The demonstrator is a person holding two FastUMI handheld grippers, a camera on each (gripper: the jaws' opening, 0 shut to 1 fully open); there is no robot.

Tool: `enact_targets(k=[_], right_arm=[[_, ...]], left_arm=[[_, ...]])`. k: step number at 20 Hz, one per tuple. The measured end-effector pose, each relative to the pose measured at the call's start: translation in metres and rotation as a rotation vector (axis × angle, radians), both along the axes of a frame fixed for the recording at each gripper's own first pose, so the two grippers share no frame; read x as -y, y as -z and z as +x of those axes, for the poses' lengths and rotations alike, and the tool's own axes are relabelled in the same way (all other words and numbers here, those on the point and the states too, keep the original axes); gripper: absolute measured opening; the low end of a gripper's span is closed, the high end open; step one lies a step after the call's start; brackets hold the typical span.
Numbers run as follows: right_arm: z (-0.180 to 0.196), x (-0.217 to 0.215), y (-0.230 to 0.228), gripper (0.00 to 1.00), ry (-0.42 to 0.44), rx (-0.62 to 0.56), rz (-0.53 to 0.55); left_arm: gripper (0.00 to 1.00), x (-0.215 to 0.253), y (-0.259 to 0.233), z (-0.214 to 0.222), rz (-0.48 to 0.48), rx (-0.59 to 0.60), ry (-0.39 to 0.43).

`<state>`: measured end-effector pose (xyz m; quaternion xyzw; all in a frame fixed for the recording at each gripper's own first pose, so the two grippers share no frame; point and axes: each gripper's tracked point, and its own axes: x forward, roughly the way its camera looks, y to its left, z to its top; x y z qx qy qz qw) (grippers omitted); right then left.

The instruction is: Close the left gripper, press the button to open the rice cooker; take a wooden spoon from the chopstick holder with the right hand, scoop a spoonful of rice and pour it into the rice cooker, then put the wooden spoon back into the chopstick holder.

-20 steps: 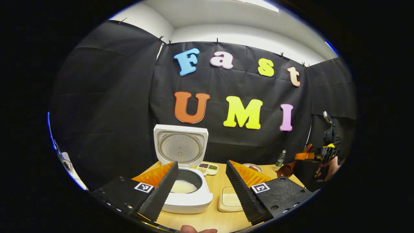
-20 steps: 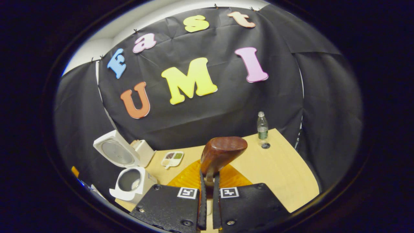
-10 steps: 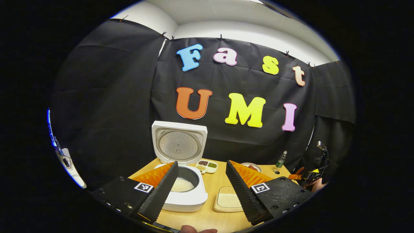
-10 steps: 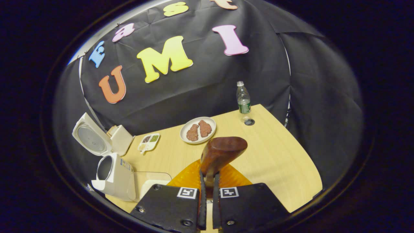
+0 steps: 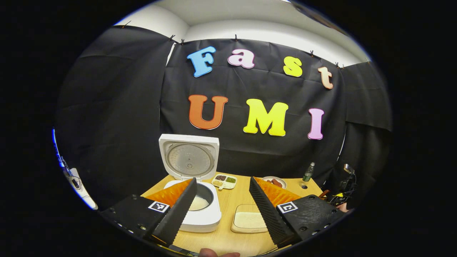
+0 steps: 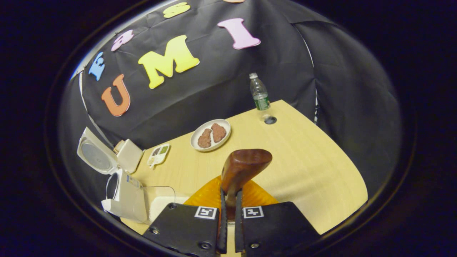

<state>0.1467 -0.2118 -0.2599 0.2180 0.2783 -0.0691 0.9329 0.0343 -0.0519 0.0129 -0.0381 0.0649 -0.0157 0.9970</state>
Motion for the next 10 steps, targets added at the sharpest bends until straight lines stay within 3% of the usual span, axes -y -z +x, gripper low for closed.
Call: enact_targets(k=[10], right_arm=[[0.010,-0.012,0.024,0.20,-0.035,0.014,-0.033]], left_arm=[[0.94,0.000,-0.006,-0.006,0.011,-0.010,-0.013]])
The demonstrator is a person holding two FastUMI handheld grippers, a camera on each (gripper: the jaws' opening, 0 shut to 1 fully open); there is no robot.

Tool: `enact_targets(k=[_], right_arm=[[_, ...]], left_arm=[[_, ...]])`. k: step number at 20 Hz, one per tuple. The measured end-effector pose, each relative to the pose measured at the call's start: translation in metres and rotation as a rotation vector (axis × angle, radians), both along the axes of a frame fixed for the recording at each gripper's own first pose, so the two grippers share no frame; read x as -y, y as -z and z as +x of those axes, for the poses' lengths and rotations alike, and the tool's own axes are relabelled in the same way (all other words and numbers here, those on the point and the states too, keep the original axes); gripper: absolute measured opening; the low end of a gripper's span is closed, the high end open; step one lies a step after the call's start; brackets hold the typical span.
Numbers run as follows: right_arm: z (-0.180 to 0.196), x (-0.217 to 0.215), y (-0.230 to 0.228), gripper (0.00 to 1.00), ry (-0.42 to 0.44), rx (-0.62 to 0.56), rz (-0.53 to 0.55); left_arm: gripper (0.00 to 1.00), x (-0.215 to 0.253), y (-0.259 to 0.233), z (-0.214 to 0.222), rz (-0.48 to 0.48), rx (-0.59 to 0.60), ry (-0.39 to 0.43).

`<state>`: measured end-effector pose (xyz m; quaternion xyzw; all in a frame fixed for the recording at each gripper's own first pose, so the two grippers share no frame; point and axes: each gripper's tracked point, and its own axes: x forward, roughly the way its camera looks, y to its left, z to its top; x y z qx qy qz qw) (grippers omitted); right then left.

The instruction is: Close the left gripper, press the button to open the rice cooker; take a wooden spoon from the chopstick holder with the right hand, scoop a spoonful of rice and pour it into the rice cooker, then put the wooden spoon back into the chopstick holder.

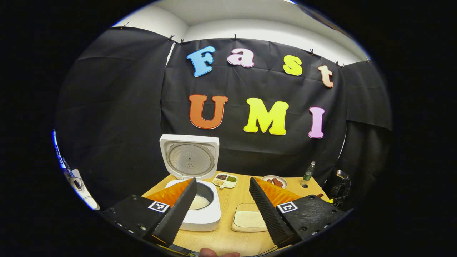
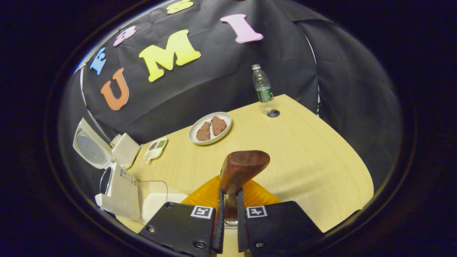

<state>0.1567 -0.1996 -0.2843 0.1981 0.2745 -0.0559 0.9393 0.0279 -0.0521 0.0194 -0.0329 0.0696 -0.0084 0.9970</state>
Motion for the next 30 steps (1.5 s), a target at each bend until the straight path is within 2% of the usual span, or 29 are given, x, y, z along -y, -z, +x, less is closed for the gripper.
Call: enact_targets(k=[2,3,4,5,6,7,15,16,17,22,27,30], right_arm=[[0.000,-0.001,-0.006,0.24,-0.008,0.014,-0.002],[-0.002,0.002,-0.008,0.43,-0.008,0.020,-0.017],[-0.003,0.006,-0.013,0.53,-0.005,0.026,-0.033],[-0.004,0.009,-0.017,0.71,-0.002,0.029,-0.050],[-0.006,0.013,-0.022,0.80,0.006,0.035,-0.062],[-0.008,0.018,-0.030,0.83,0.013,0.046,-0.070],[-0.039,0.043,-0.134,0.84,0.074,0.200,-0.155],[-0.045,0.044,-0.148,0.87,0.080,0.219,-0.179],[-0.051,0.043,-0.161,1.00,0.084,0.236,-0.208],[-0.082,0.021,-0.218,1.00,0.089,0.327,-0.292],[-0.119,0.002,-0.230,1.00,0.120,0.349,-0.312],[-0.142,0.004,-0.225,1.00,0.169,0.329,-0.324]], left_arm=[[0.94,-0.002,0.000,0.001,0.000,0.001,0.000],[0.94,0.000,-0.003,0.002,-0.002,0.004,0.002],[0.94,-0.002,-0.005,0.005,-0.002,0.011,0.004],[0.94,-0.003,-0.008,0.007,0.000,0.020,0.007],[0.94,-0.005,-0.010,0.010,0.003,0.030,0.008],[0.94,-0.007,-0.013,0.014,0.006,0.039,0.010],[0.94,-0.044,-0.049,0.069,0.083,0.127,-0.012],[0.94,-0.049,-0.052,0.078,0.095,0.130,-0.013],[0.94,-0.054,-0.055,0.087,0.112,0.137,-0.013],[0.94,-0.079,-0.075,0.141,0.141,0.142,-0.008],[0.94,-0.110,-0.081,0.198,0.152,0.134,-0.029],[0.95,-0.125,-0.069,0.233,0.143,0.102,-0.040]])
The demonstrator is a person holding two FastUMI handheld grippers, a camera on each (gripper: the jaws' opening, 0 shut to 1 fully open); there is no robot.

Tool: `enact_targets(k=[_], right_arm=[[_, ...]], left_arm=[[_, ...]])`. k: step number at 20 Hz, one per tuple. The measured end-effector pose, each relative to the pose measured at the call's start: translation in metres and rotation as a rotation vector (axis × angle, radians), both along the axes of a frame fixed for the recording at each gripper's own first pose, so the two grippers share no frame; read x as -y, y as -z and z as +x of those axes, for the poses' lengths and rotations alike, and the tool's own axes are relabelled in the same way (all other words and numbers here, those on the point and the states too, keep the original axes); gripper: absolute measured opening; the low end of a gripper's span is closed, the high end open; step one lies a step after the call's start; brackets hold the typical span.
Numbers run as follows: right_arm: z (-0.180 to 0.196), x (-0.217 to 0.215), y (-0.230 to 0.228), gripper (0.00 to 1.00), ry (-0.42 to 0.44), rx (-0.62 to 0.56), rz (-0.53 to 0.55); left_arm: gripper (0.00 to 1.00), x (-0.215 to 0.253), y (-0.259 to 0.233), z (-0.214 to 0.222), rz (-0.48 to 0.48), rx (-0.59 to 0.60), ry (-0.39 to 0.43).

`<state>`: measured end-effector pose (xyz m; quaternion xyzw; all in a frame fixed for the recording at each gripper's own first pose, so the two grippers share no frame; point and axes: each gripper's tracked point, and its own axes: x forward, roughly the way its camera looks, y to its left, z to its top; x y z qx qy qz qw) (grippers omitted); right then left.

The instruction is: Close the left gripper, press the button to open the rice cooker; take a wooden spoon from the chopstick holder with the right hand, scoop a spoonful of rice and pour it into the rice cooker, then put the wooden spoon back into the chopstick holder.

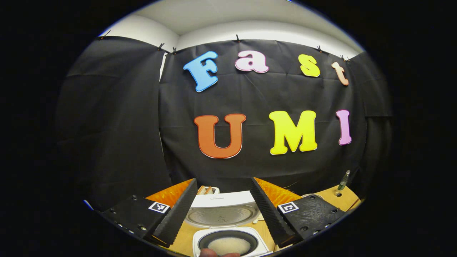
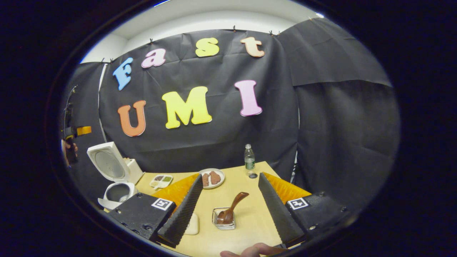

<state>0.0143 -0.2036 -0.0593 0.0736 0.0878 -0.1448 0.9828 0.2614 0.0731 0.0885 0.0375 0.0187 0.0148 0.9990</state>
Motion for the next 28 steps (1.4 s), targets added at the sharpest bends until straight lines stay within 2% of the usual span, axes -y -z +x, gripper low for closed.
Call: enact_targets(k=[6,12,16,19,28], right_arm=[[-0.040,0.002,0.013,1.00,0.112,-0.030,0.036],[-0.050,-0.012,0.019,1.00,0.138,-0.041,0.042],[-0.041,-0.024,0.017,1.00,0.109,-0.039,0.044],[-0.029,-0.037,0.019,1.00,0.068,-0.043,0.050],[0.001,-0.086,0.034,0.99,-0.115,-0.071,0.074]], left_arm=[[0.95,-0.019,0.035,0.054,0.007,-0.094,-0.011],[0.95,-0.025,0.061,0.082,-0.031,-0.180,-0.012],[0.96,-0.026,0.070,0.083,-0.044,-0.219,-0.012],[0.96,-0.021,0.074,0.076,-0.090,-0.265,0.002],[0.97,-0.004,0.114,-0.016,-0.121,-0.387,0.048]])
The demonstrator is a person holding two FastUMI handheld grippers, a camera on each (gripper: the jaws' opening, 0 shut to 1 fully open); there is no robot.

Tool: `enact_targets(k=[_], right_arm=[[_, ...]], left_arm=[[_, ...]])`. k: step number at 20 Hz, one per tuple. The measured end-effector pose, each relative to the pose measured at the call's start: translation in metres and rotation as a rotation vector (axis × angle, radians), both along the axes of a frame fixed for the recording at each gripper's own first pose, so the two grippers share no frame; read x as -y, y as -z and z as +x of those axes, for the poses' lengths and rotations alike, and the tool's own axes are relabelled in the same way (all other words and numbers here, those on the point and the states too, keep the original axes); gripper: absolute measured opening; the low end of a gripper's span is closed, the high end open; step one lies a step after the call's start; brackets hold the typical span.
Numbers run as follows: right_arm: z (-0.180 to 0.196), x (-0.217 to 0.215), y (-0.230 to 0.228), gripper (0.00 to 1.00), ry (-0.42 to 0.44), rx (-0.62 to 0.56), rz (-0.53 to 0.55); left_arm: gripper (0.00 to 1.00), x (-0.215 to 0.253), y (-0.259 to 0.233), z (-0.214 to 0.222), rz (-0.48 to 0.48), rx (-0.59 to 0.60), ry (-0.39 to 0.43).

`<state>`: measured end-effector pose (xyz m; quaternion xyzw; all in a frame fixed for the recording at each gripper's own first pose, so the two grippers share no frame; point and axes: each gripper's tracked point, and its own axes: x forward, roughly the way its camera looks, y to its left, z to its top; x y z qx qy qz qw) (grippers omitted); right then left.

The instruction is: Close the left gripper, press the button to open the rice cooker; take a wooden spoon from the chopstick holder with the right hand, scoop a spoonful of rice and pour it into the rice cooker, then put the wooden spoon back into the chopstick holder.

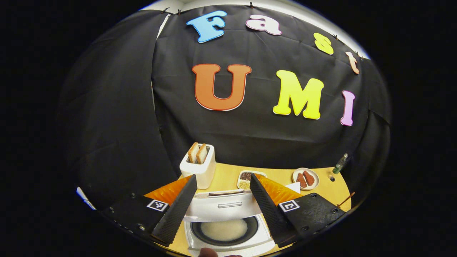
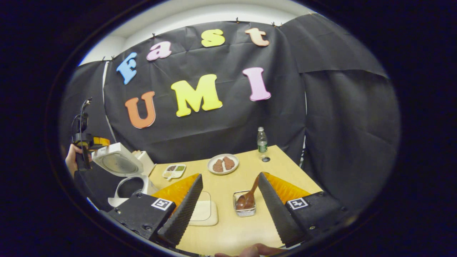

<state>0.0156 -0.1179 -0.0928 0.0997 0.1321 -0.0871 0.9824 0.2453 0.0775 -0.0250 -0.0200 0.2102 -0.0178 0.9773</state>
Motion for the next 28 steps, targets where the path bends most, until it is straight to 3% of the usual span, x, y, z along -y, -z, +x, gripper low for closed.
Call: enact_targets(k=[5,14,27,28], right_arm=[[0.010,-0.019,0.011,1.00,-0.073,-0.024,0.019],[0.012,-0.039,0.026,1.00,-0.144,-0.067,0.026],[0.014,-0.014,0.033,1.00,-0.148,-0.087,0.052],[0.015,-0.013,0.033,1.00,-0.152,-0.088,0.056]], left_arm=[[0.96,0.010,0.067,-0.052,-0.023,-0.152,0.007],[0.98,0.020,0.147,-0.102,0.007,-0.336,0.019],[0.98,0.017,0.174,-0.105,0.028,-0.407,-0.054],[0.89,0.017,0.176,-0.107,0.026,-0.422,-0.061]])
